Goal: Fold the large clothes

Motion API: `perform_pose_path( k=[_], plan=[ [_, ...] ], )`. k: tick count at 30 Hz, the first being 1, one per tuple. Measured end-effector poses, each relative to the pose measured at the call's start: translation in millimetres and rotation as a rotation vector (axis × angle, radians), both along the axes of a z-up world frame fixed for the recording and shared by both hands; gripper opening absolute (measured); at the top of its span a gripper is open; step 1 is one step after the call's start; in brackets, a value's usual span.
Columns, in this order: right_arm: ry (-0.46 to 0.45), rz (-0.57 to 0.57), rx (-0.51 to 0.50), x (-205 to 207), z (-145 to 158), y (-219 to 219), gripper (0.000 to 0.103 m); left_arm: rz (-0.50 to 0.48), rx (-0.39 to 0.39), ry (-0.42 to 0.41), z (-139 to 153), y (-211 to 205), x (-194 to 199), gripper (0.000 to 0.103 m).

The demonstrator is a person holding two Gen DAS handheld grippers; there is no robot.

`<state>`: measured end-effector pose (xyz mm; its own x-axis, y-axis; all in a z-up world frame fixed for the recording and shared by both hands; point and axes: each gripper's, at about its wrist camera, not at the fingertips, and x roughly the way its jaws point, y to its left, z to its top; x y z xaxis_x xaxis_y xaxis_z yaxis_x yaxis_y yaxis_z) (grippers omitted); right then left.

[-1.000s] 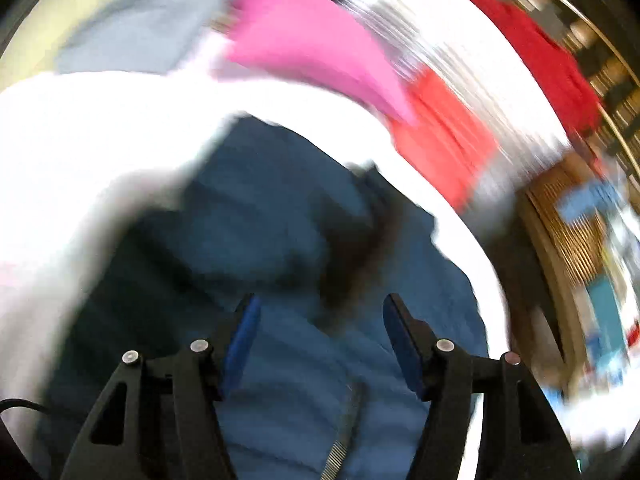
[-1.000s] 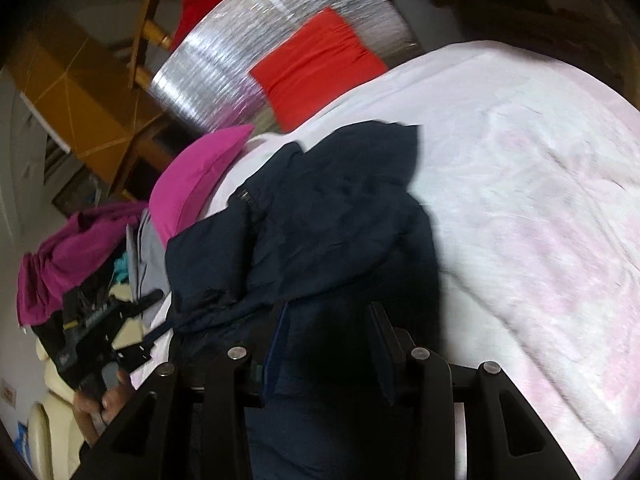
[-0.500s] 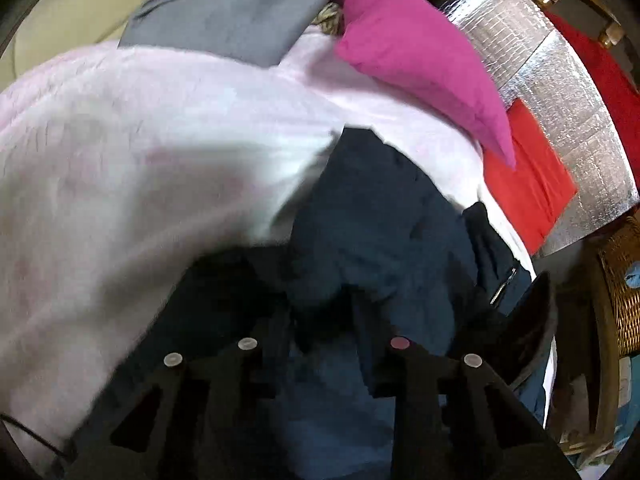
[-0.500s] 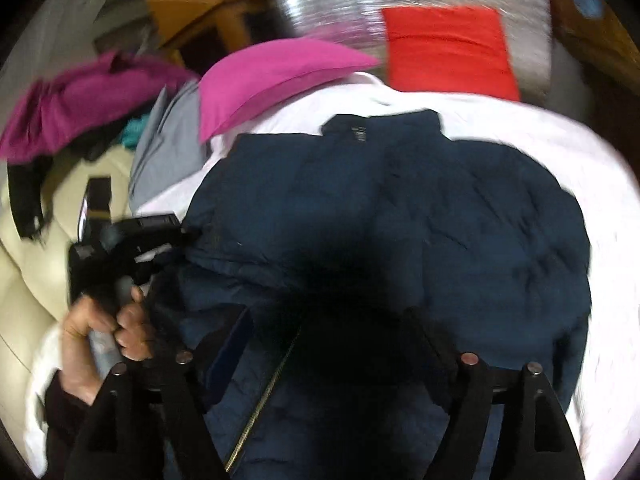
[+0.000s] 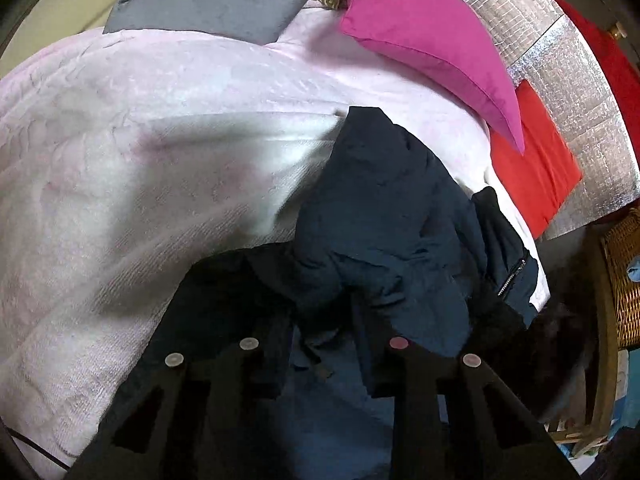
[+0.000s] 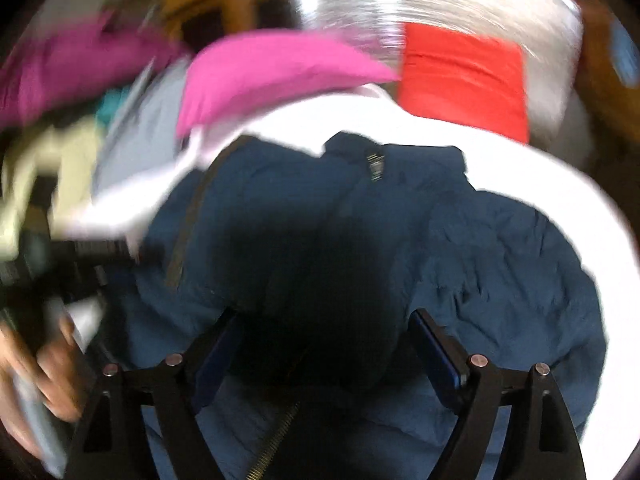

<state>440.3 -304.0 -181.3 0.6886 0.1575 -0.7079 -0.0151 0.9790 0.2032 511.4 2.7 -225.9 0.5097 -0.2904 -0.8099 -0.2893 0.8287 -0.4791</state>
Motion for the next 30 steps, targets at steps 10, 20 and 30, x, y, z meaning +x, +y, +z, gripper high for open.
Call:
perform_pose_path(
  k=[10, 20, 30],
  plan=[
    [-0.032, -0.199, 0.520, -17, -23, -99, 0.087, 0.001, 0.015, 0.002, -2, -6, 8, 0.029],
    [-0.054, -0.305, 0.792, -38, -33, -161, 0.087, 0.000, 0.037, -0.005, 1, -9, 7, 0.029],
    [-0.021, -0.349, 0.651, -51, -36, -159, 0.018, -0.031, 0.172, -0.049, 13, -25, 8, 0.023]
  ],
)
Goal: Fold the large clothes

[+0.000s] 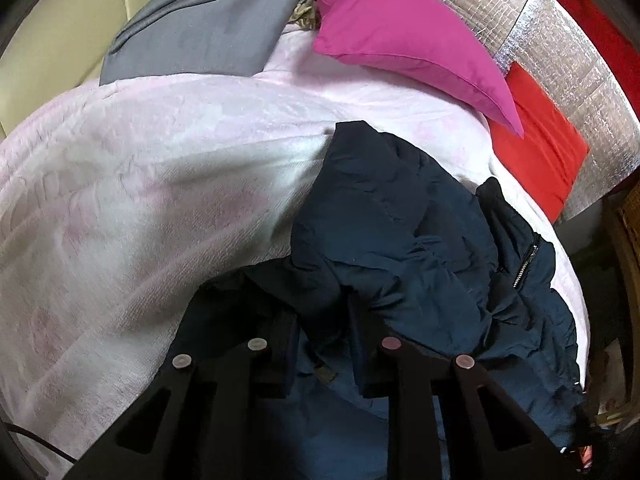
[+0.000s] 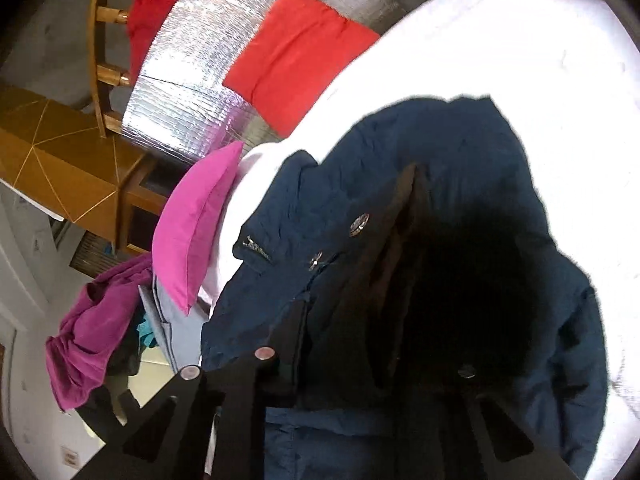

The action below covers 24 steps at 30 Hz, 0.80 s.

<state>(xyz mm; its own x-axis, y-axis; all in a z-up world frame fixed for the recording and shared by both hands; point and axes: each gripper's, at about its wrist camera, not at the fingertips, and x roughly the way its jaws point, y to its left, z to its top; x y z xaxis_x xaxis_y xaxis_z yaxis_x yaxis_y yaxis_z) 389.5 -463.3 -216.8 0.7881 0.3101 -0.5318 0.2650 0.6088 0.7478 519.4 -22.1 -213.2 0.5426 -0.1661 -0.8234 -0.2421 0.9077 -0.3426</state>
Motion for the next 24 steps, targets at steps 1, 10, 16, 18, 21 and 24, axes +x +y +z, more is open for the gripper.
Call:
perform_pose_path(
  k=[1, 10, 16, 18, 21, 24],
  plan=[
    [-0.015, -0.004, -0.018, -1, 5, 1, 0.018, -0.001, 0.004, 0.002, 1, -1, 1, 0.023],
    [0.148, 0.018, -0.155, 14, -13, 4, 0.021, -0.020, 0.049, 0.024, 1, -3, 4, 0.026],
    [0.120, 0.025, -0.114, -8, -7, -12, 0.055, -0.031, 0.082, 0.000, 14, -3, -2, 0.026],
    [0.081, 0.033, -0.092, -12, -1, -18, 0.062, -0.030, 0.084, -0.013, 19, -1, -5, 0.026],
    [0.057, 0.051, -0.025, -10, -3, -25, 0.062, -0.022, 0.115, -0.054, 30, -1, -9, 0.026],
    [0.097, 0.089, 0.020, -1, -15, -21, 0.057, -0.022, 0.236, -0.165, 51, -9, -18, 0.026]
  ],
)
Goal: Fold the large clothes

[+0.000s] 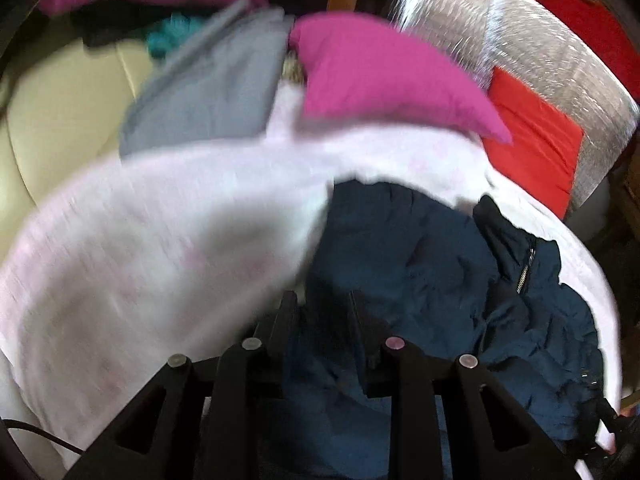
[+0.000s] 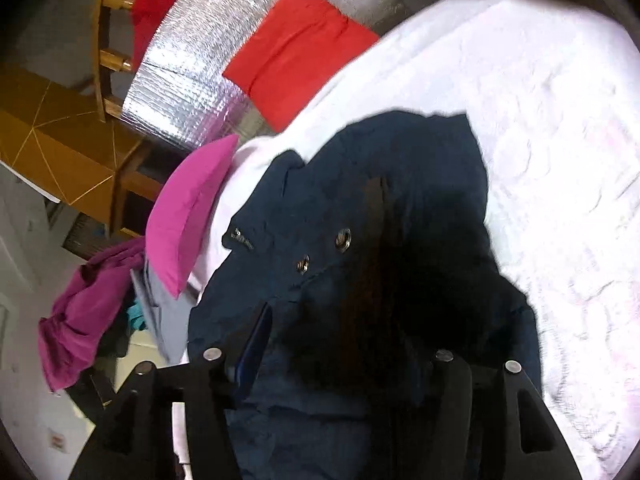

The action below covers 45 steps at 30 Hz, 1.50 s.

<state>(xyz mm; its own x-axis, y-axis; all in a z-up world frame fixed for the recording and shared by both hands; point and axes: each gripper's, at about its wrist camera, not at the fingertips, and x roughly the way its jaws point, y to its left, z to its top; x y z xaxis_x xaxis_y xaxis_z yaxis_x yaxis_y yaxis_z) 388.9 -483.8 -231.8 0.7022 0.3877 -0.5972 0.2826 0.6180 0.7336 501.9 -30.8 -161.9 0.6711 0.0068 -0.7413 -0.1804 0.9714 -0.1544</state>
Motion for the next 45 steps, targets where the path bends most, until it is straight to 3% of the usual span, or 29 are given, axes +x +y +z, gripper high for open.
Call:
perform_pose_path(
  k=[2, 3, 8, 13, 16, 20, 26, 30, 33, 39, 42, 45],
  plan=[
    [0.029, 0.019, 0.006, 2, -8, 4, 0.035, -0.024, 0.034, -0.050, 8, -7, -3, 0.027],
    [0.039, 0.029, -0.003, 2, -12, 7, 0.031, -0.060, 0.040, -0.056, 8, -13, -2, 0.030],
    [0.005, 0.005, -0.086, -2, 2, 11, 0.021, -0.167, 0.094, 0.014, -12, -39, 9, 0.031],
    [0.011, 0.028, -0.246, 2, 15, 24, 0.021, -0.188, 0.107, 0.018, -16, -46, 11, 0.031],
    [0.059, 0.030, -0.235, 5, 0, 22, 0.021, -0.188, 0.120, 0.006, -17, -46, 12, 0.031],
    [0.049, 0.025, -0.218, 1, -1, 19, 0.021, -0.196, 0.129, -0.003, -15, -51, 5, 0.031],
    [-0.020, 0.009, -0.367, 2, 27, 28, 0.021, -0.202, 0.144, -0.026, -12, -54, 4, 0.031],
    [0.018, 0.014, -0.421, 16, 15, 28, 0.021, -0.204, 0.143, -0.033, -11, -55, 4, 0.031],
    [0.048, 0.012, -0.375, 22, -2, 22, 0.021, -0.207, 0.140, -0.041, -10, -55, 3, 0.031],
    [0.064, 0.038, -0.341, 18, 1, 18, 0.023, -0.211, 0.139, -0.051, -9, -56, 3, 0.031],
    [0.070, 0.052, -0.318, 12, 4, 16, 0.028, -0.217, 0.137, -0.060, -8, -57, 2, 0.031],
    [0.050, 0.064, -0.259, 7, 8, 11, 0.043, -0.223, 0.137, -0.072, -7, -59, 1, 0.031]
  ],
)
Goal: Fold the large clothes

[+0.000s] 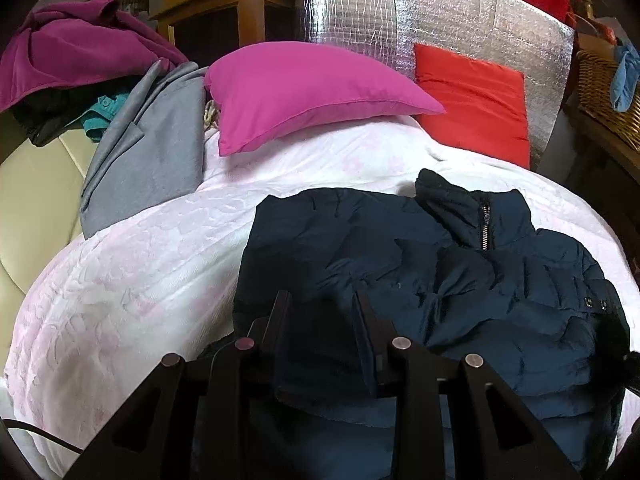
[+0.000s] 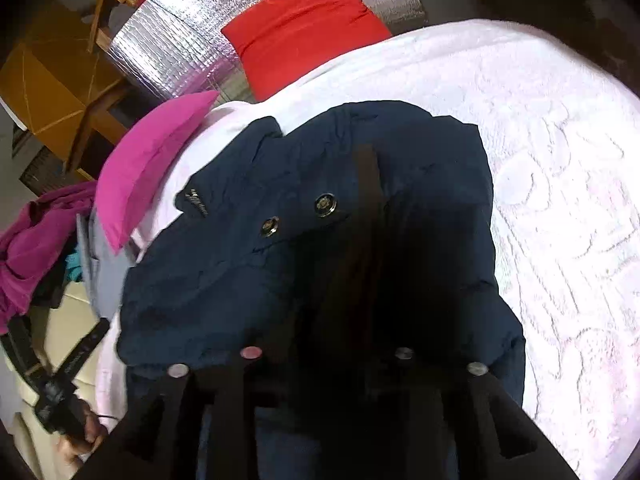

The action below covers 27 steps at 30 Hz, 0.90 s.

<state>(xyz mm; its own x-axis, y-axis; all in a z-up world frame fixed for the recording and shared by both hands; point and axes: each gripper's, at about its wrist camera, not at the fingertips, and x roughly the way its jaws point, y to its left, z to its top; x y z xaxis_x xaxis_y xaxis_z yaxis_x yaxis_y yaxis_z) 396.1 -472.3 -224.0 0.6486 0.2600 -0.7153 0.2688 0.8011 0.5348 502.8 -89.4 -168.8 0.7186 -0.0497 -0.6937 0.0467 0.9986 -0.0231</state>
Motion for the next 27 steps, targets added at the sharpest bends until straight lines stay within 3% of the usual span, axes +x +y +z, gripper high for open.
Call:
perform_pose_path(
  k=[2, 6, 10, 13, 18, 23, 27],
  plan=[
    [-0.018, -0.006, 0.024, 1, 2, -1, 0.053, -0.004, 0.001, -0.005, 1, -1, 0, 0.031],
    [0.002, -0.006, 0.048, 8, -6, 0, 0.053, -0.010, 0.004, -0.012, 1, -3, -1, 0.031],
    [0.016, -0.004, 0.008, 10, -10, 5, 0.034, -0.011, 0.003, -0.018, 2, -3, 0, 0.031],
    [-0.006, -0.019, -0.038, 12, -1, 8, 0.026, -0.011, 0.003, -0.018, 1, -3, 0, 0.031],
    [-0.054, -0.014, -0.110, 19, 17, 13, 0.025, -0.010, 0.003, -0.020, 2, -3, 0, 0.031],
    [0.023, -0.001, -0.094, 29, -5, 11, 0.025, -0.013, 0.001, -0.021, 1, -3, 0, 0.031],
    [0.023, 0.005, -0.063, 23, -7, 9, 0.026, -0.013, -0.001, -0.020, 1, -3, 0, 0.031]
  ],
)
